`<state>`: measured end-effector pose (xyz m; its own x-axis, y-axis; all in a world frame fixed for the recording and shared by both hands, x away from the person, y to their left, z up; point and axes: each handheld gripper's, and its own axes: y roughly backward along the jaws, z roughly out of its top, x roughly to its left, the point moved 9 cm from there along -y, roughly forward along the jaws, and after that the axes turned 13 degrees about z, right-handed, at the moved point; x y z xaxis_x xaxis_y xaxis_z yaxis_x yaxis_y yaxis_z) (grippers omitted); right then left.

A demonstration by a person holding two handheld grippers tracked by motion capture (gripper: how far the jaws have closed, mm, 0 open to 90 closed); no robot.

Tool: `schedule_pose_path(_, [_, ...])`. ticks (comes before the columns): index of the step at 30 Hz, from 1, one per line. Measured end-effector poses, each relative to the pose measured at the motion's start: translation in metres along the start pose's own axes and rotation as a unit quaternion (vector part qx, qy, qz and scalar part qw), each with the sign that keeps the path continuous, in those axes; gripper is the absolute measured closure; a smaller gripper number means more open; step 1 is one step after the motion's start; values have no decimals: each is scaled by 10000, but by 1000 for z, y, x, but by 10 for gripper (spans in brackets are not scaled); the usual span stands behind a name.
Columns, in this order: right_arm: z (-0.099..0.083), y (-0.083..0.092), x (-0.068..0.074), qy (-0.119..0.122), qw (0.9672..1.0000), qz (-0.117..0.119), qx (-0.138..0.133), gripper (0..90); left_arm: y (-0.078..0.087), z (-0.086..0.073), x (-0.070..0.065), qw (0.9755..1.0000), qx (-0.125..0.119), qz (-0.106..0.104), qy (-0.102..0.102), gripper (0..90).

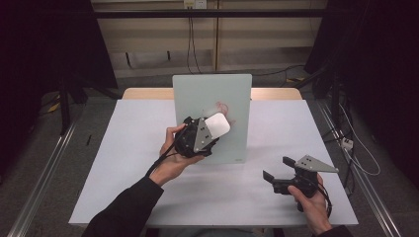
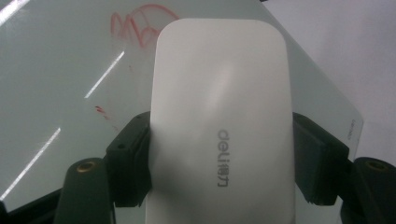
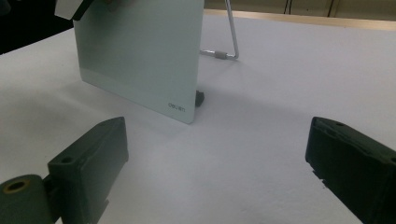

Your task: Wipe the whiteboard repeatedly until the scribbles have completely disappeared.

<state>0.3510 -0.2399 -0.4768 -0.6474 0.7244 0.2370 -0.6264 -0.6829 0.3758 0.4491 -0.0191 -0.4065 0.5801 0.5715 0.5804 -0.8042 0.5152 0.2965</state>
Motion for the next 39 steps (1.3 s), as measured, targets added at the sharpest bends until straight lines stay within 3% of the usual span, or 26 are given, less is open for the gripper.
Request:
schedule_pose_path(3, [0, 0, 0, -2, 10000, -6, -10, 57, 0, 4, 6, 10000, -12, 45, 26, 310])
schedule_pose_path(11, [0, 0, 0, -9, 10000, -5, -7, 57, -1, 27, 42, 9990, -177, 322, 272, 310])
schedule_pose_path(14, [0, 0, 0, 0, 10000, 2, -5, 57, -2, 32, 45, 9986, -205, 390, 287, 310])
schedule_pose_path(19, [0, 0, 0, -5, 10000, 5, -8, 57, -4, 28, 33, 9993, -171, 330, 108, 310])
schedule_pose_path(28, [0, 1, 0, 6, 10000, -9, 2, 57, -10, 9, -16, 9999, 4, -62, -120, 310])
schedule_pose_path(36, [0, 1, 0, 3, 10000, 0, -3, 57, -10, 10, -17, 9998, 74, -138, -102, 310])
schedule_pose_path(39, [0, 1, 0, -3, 10000, 6, -5, 57, -10, 15, -10, 9999, 36, -107, -45, 310])
